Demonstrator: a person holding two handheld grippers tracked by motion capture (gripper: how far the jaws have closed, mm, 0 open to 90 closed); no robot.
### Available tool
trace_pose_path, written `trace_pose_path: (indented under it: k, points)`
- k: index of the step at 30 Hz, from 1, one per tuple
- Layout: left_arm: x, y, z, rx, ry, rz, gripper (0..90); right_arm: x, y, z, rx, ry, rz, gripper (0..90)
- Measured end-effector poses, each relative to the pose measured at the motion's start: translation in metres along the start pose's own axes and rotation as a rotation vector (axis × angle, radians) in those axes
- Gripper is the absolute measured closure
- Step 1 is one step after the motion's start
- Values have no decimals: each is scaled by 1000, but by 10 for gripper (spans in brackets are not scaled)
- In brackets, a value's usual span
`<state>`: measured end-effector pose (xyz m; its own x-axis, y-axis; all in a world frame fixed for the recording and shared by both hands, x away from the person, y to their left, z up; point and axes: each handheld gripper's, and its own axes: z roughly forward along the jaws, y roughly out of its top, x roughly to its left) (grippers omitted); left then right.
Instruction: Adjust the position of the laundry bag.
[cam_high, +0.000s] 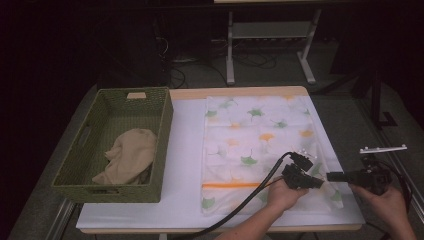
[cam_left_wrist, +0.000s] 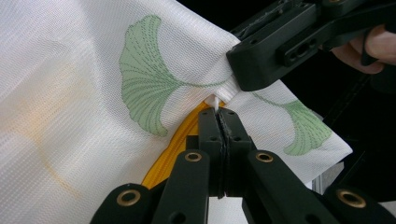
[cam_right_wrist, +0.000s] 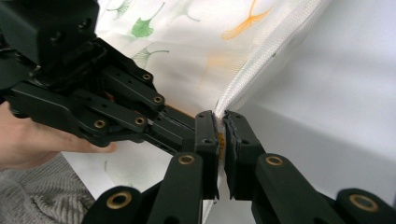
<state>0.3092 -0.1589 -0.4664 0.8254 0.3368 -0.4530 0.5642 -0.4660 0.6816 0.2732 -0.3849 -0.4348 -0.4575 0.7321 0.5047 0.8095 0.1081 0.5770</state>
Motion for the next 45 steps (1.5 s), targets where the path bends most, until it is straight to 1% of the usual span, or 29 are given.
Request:
trace_pose_path:
  k: [1,3,7,8,10,15,18,20,23,27,36,40,43,45]
  points:
    - [0,-1,0,-8,-1,-19,891,-1,-1,0,3,-6,3,839]
    - [-1,-1,-1,-20,4,-30,891,-1,-1,-1,8,-15,5,839]
    - [-2,-3,-2,-62,15,-63,892,-2,-2,0,10,-19,9,840]
    - [-2,-3,-2,-62,15,-63,892,-2,-2,0,12,-20,8,839]
    - [-2,-3,-2,-97,27,-87,891,-2,-2,0,15,-21,9,839]
    - [-1,-3,1,-123,35,-116,888,-2,-2,2,18,-21,15,839]
    - [-1,-3,3,-125,37,-125,884,-3,-3,2,19,-21,21,840]
    - [-2,-3,7,-125,46,-135,884,-4,-3,3,19,-14,26,839]
    - [-3,-4,9,-121,50,-129,886,-5,-3,3,23,-20,29,839]
    - [-2,-4,11,-112,47,-134,894,-8,-5,4,27,-20,40,839]
    - [-1,-3,9,-103,39,-141,899,-7,-5,4,30,-45,29,840]
    - [-1,-2,7,-98,42,-134,899,-7,-3,4,32,-50,26,840]
    - [0,0,5,-97,39,-138,899,-7,-1,5,27,-51,23,840]
    - [1,1,3,-94,42,-133,899,-7,0,5,24,-53,19,840]
